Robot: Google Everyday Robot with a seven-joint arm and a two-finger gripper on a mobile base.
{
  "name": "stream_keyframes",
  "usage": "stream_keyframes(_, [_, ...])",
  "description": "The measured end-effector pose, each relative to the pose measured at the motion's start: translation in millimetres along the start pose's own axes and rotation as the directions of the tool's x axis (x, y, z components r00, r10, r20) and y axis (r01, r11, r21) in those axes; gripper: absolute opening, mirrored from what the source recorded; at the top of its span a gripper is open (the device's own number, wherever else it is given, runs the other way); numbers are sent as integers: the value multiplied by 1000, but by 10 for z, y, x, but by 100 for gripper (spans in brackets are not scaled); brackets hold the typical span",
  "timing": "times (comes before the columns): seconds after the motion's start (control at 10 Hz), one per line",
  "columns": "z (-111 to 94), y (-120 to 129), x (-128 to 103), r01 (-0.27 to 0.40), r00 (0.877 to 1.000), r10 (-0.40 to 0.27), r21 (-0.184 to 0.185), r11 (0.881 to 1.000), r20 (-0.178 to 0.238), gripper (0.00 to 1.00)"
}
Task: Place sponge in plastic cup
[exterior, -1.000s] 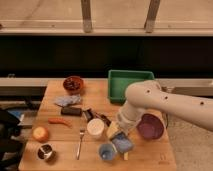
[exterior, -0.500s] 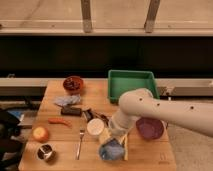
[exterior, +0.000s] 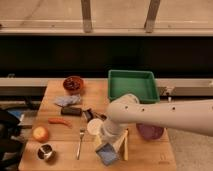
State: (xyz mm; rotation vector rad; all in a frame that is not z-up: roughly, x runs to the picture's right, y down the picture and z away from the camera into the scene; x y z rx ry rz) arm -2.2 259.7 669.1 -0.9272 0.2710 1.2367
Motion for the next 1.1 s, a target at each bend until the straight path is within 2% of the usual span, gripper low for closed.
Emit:
stream_keyframes(0.2, [2,-41,-43,-14,1000,14,22,1000,6,40])
stream_keyframes(0.4, [-29,-100,-86,-28,999,28,38,999,17,55])
stream_keyframes(0.7, [33,-157,-121,-45,999,44,31,999,17,77])
stream_keyframes(0.8, [76,-149,-139,-45,999,45,22,999,17,80])
stream_keyframes(1.1, [112,-132,-169,-40,999,40,11,999,20,80])
